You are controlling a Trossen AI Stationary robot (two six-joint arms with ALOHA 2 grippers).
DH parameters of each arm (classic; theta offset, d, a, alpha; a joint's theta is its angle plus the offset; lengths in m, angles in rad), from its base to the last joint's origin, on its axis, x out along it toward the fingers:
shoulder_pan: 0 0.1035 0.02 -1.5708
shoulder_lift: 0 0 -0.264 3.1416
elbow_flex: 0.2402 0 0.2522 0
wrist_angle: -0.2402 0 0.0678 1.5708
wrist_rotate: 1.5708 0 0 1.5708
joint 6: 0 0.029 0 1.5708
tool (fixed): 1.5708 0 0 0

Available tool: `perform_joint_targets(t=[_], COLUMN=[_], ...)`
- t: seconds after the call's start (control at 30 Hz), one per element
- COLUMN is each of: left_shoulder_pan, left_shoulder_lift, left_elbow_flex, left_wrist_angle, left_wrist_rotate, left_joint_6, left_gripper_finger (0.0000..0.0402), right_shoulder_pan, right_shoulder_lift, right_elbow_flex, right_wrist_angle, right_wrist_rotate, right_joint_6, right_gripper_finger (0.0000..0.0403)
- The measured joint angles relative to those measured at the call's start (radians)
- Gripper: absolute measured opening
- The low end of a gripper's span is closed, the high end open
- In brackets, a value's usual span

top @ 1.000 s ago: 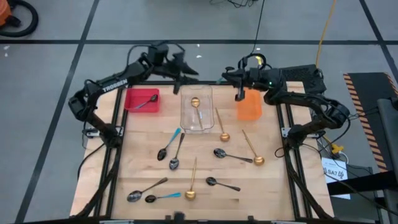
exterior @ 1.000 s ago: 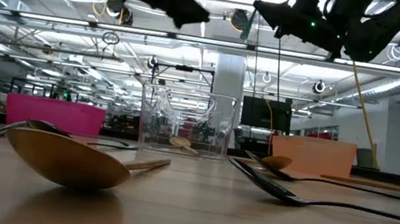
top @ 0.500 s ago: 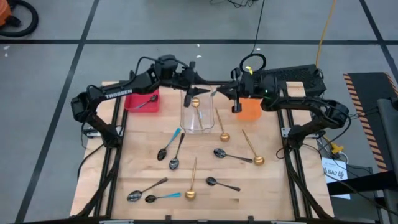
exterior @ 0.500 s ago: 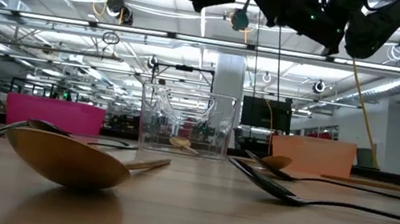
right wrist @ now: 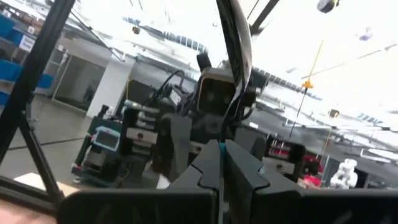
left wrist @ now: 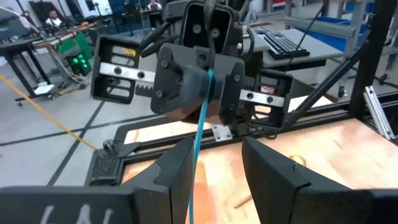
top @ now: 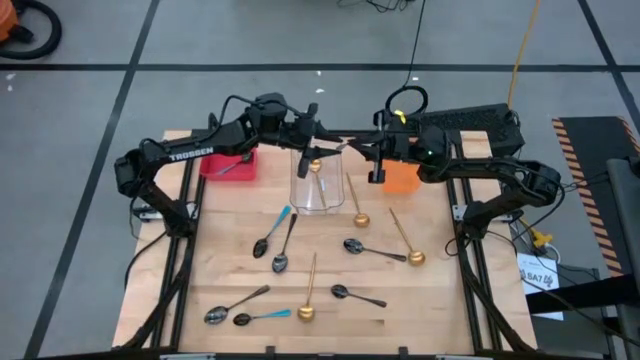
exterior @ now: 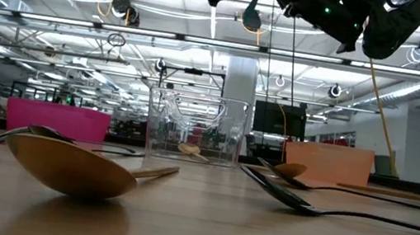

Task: Sort silverware by color (type)
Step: Put the blue spoon into the red bin

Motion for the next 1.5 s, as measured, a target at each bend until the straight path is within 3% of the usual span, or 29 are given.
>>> perform_joint_targets(t=[0.4,0.5,0.63,0.7,0.93,1.23,1.5], left_shoulder_pan=[-0.018,-0.02,-0.018,-0.018,-0.015,0.001,0.038], left_shoulder_lift=[0.058,0.057,0.057,0.057,0.057,0.056,0.056], left_elbow_flex=[-0.001,-0.001,-0.001,-0.001,-0.001,0.0,0.0], left_wrist_angle=[0.085,0.09,0.088,0.088,0.045,-0.061,-0.17], left_wrist_rotate=[-0.023,-0.035,-0.048,-0.064,-0.1,-0.094,-0.092], left_joint_6=[-0.038,-0.042,-0.051,-0.056,-0.087,-0.081,-0.087], left_gripper_finger=[0.014,0.0111,0.003,0.0013,0.0009,0.0009,0.0009], right_shoulder_pan=[0.028,0.028,0.029,0.028,0.028,0.012,-0.02], right_shoulder_lift=[0.0,0.0,0.0,0.0,0.0,0.002,0.001], right_elbow_flex=[0.04,0.04,0.04,0.04,0.04,0.04,0.04], right_wrist_angle=[0.02,0.016,0.008,0.006,-0.063,-0.102,-0.125], right_wrist_rotate=[0.023,0.026,0.025,0.034,0.123,0.126,0.124], right_joint_6=[-0.002,-0.003,-0.007,0.012,0.025,0.084,0.149], right_gripper_finger=[0.0004,0.0004,0.0004,0.0004,0.0023,0.0089,0.0111])
